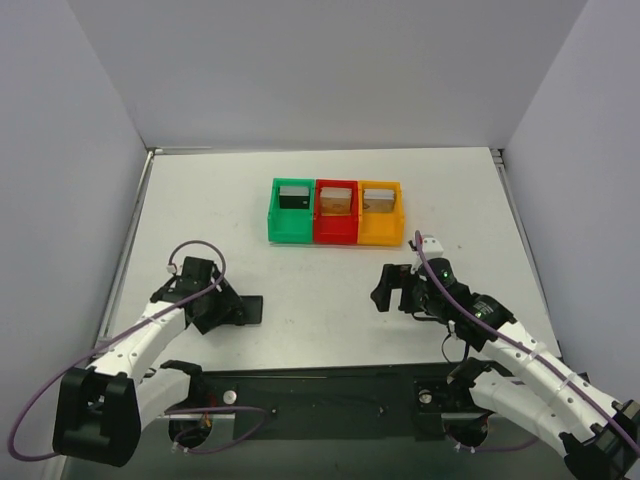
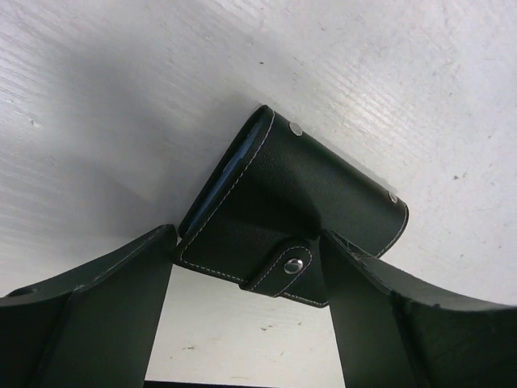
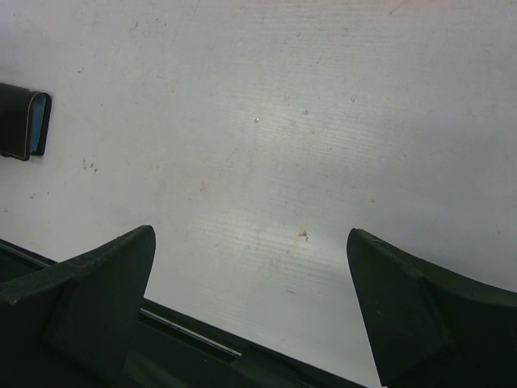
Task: Take the credit cards out of the card holder
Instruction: Open the card holder at the center of the board.
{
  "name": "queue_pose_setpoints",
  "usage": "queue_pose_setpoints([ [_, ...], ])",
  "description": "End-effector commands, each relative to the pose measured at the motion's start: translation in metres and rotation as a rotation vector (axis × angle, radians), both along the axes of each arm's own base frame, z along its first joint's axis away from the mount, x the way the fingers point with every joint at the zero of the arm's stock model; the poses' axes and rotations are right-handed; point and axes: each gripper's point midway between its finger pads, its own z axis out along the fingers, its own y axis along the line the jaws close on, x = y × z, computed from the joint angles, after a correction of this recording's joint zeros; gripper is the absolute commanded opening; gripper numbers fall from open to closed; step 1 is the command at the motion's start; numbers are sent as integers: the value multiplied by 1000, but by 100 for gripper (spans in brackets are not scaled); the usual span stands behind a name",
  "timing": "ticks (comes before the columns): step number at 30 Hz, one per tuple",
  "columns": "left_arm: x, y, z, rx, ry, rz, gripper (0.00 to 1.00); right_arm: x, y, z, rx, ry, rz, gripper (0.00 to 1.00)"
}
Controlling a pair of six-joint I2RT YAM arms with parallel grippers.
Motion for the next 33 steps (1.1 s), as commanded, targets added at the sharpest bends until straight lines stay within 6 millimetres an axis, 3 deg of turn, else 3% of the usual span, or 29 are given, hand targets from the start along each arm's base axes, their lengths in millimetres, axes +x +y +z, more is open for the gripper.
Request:
queue_pose_setpoints([
  [1,9,-15,5,-88,-82,5,80,1,9,3,35,-4,10,100],
  [6,1,-43,4,-152,-82,-57,68,1,12,0,46,8,7,99],
  [17,-16,-103,0,-209,-71,-201,67,-6,9,-6,54,25,-9,99],
  [20,-18,-101,9,-168,-66,-215,74,-7,7,-5,50,26,-14,99],
  [25,-27,-85,47,-154,-145,-218,95,-8,12,-7,49,37,3,100],
  [29,-32,-72,75,-132,-208,-216,96,-11,28,-13,46,63,66,100],
  [33,-9,-61,98,-50,-306,-243,89,-15,49,-17,7,70,128,100],
])
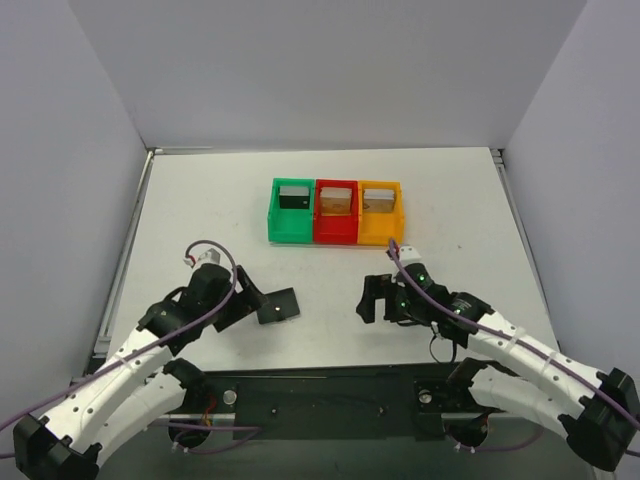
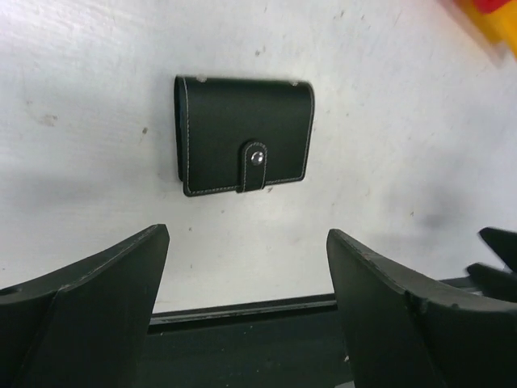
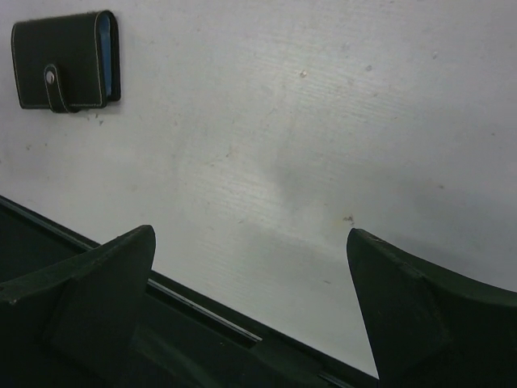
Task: Take the credit cards out of the card holder
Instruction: Open the card holder at the center of the board.
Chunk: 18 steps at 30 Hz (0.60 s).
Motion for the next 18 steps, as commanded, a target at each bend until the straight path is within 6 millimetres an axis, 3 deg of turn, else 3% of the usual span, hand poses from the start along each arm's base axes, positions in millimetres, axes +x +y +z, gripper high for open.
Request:
queue_pose_setpoints([
  [1,29,19,25,92,-97,13,86,-1,31,9,11,-12,71,100],
  [5,68,20,16,25,-71,-25,75,-1,59,6,61,37,62,100],
  [7,84,21,2,31,-46,-29,75,-3,77,-3,130,107,55,100],
  [8,92,20,4,41,-68,-37,75,2,91,2,195,91,57,99],
  [9,96,23,-7,69,-37,-24,74,-1,99,-7,215,144,40,99],
  [10,102,22,-5,76,-48,-27,73,3,110,-3,262,139,43,98],
  [11,104,25,-16,98,-14,-23,73,0,118,-14,264,185,34,98],
  [12,106,24,-19,104,-7,-28,72,3,130,-7,302,177,40,97],
  [13,108,24,-24,111,7,-34,72,0,138,-17,293,210,43,97],
  [14,110,23,-27,114,5,-39,72,0,150,-11,318,205,58,96],
  [15,109,23,-32,120,21,-41,72,-1,157,-20,307,229,56,96],
  [16,111,22,-33,117,14,-44,71,-1,168,-14,329,230,64,95],
  [17,112,23,-34,124,17,-42,71,-3,172,-25,313,258,61,95],
  [18,112,23,-35,127,12,-44,71,-4,181,-22,333,272,64,93],
])
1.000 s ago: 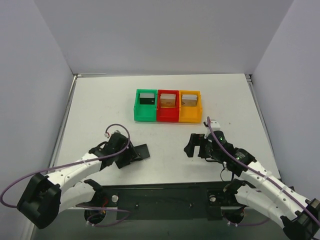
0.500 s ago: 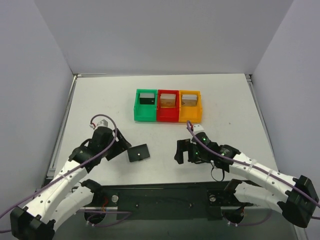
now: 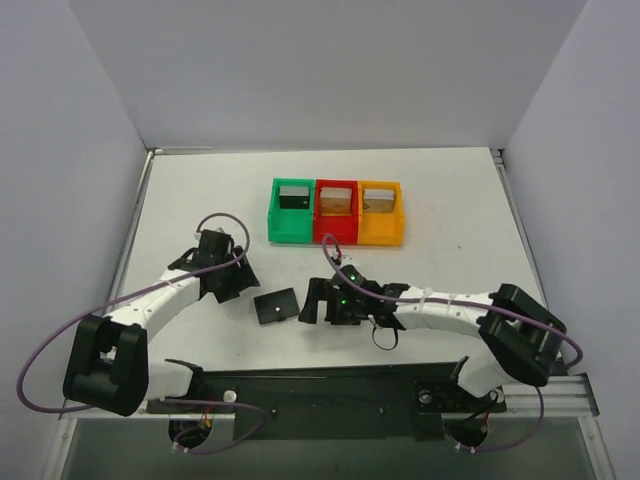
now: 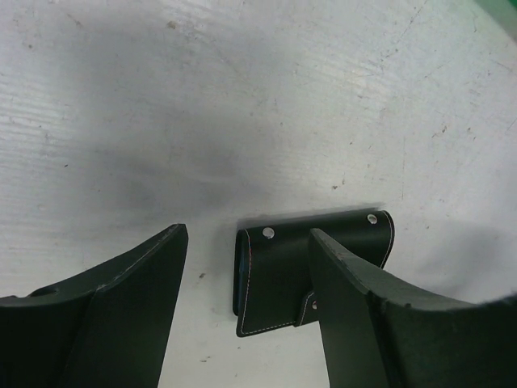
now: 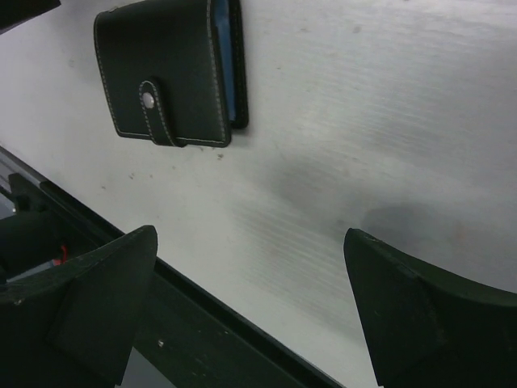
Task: Take the credit cards out of the card holder
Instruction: Open the card holder at the center of the board.
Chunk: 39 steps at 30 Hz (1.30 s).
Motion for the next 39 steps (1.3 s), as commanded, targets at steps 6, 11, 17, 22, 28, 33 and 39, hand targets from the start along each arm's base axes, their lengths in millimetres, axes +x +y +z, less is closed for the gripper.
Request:
queue_pose_setpoints([
  [6,24,-13,8,-29,-98,-65,70,5,73,14,196,88,-16,89],
  [11,13,-30,-3,-17,-77,-119,58,8,83,4,209,125,-28,87],
  [17,-1,-44,-13,-19,-55,-151,49,19,80,-4,211,146,-68,86],
  [22,-17,-50,-20,-22,-38,-172,47,28,73,-10,211,158,-103,86],
  [28,-35,-62,-22,-84,-29,-189,45,40,60,-9,186,131,-129,86],
  [33,-55,-87,-21,-137,-21,-257,44,49,35,-12,31,62,-60,87],
  [39,-69,-103,-14,-200,-39,-254,44,56,-14,-16,-157,40,-24,87],
])
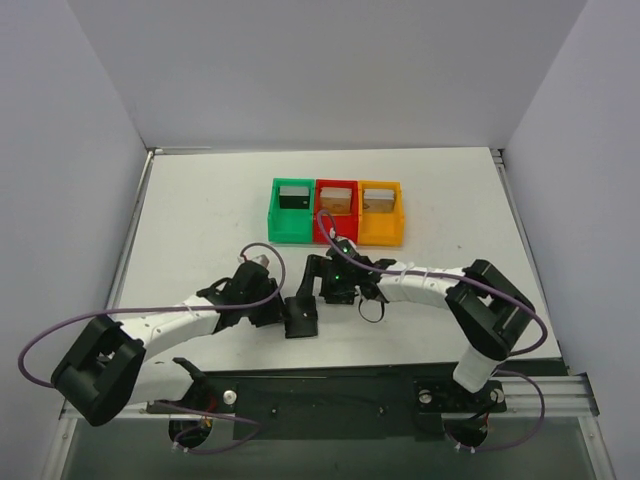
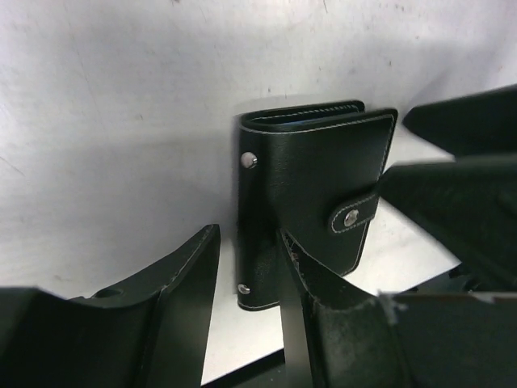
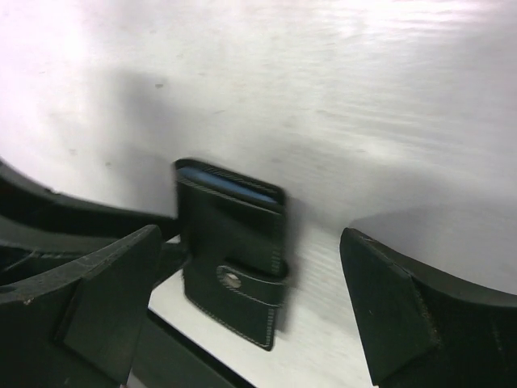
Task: Take the credit cards out of the card holder
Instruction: Open the card holder at the center of the board.
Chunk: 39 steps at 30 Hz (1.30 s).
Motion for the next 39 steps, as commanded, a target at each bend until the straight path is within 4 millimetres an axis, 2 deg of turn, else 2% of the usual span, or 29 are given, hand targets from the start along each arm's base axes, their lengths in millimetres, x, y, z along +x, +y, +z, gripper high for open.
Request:
queue_pose_setpoints([
  [1,-6,-13,10,-84,-4,27,44,-1,-54,-6,-220,-27,51,87],
  [4,-3,-8,14,-76,-20,60,47,-3,-69,-3,-266,-36,59,87],
  [8,3,5,24,-43,-51,103,57,-7,-80,7,-278,-61,66,88],
  [12,6,7,36,-81,-97,118,70,-24,-66,12,-176,-58,131,88],
  [15,2,4,33,-126,-101,113,73,-35,-51,13,-106,-53,171,88],
  [17,-2,4,23,-136,-78,120,73,-42,-41,13,-107,-53,205,86],
  [22,-1,-1,16,-147,-64,113,65,-56,-23,3,-120,-31,252,80],
  [25,-4,0,12,-144,-58,105,58,-59,-21,-8,-126,0,245,76],
  [33,-7,-5,7,-176,-48,99,50,-64,-13,-21,-94,29,232,72],
  [34,-3,-10,13,-203,-70,90,49,-65,-12,-22,-92,35,231,71],
  [39,-1,-16,15,-231,-75,85,43,-69,-10,-25,-92,44,238,64],
])
